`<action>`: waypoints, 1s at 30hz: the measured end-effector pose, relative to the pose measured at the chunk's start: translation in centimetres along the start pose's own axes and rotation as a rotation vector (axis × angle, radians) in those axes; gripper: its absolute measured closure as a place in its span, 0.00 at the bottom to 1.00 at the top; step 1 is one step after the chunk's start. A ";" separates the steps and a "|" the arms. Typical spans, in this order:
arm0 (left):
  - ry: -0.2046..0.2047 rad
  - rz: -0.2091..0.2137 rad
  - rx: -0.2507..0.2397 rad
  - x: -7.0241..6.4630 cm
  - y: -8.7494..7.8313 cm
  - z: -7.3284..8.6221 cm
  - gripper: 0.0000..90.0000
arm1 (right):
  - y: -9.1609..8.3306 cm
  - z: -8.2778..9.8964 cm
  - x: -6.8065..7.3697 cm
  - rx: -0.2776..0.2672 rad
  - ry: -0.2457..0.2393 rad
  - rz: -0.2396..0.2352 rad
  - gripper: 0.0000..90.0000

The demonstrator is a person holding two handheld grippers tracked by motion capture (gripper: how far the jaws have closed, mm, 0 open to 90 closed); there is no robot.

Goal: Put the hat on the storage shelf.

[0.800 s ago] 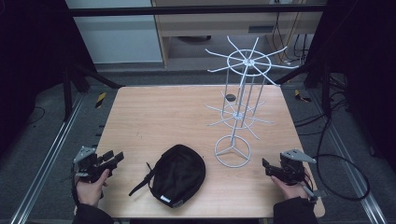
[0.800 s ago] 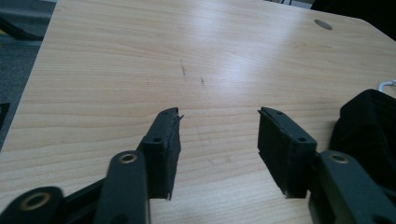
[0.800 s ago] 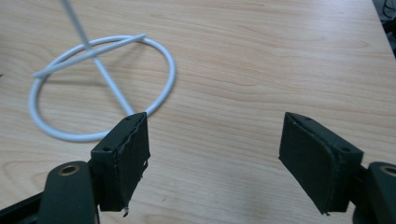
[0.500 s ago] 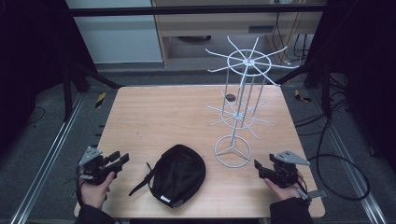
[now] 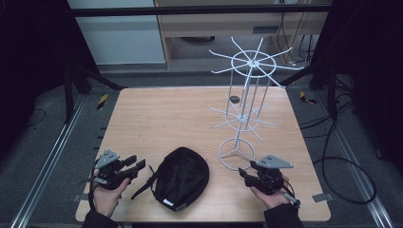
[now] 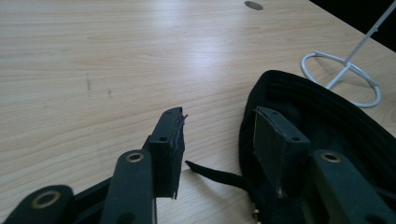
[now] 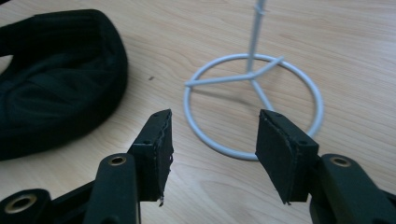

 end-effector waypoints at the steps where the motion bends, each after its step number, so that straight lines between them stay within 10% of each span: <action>1: 0.000 0.000 0.000 0.0 0.0 0.0 0.59 | 0.0 0.0 0.0 0.000 0.000 0.000 0.52; 12: 0.032 0.036 0.054 -1.6 2.1 -0.1 0.63 | 0.8 -2.1 5.2 0.003 -0.058 -0.097 0.56; 30: 0.064 0.021 0.229 -1.7 5.7 1.9 0.77 | 4.3 -1.8 9.4 0.101 -0.094 -0.139 0.57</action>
Point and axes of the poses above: each handheld gripper's, and its own axes: y roughly forward along the jaws, z roughly out of its underside, x roughly to its left, the point moved 6 cm from there along y, roughly forward along the jaws, and after that the axes turned 14 degrees about z, right-handed, at the moved point
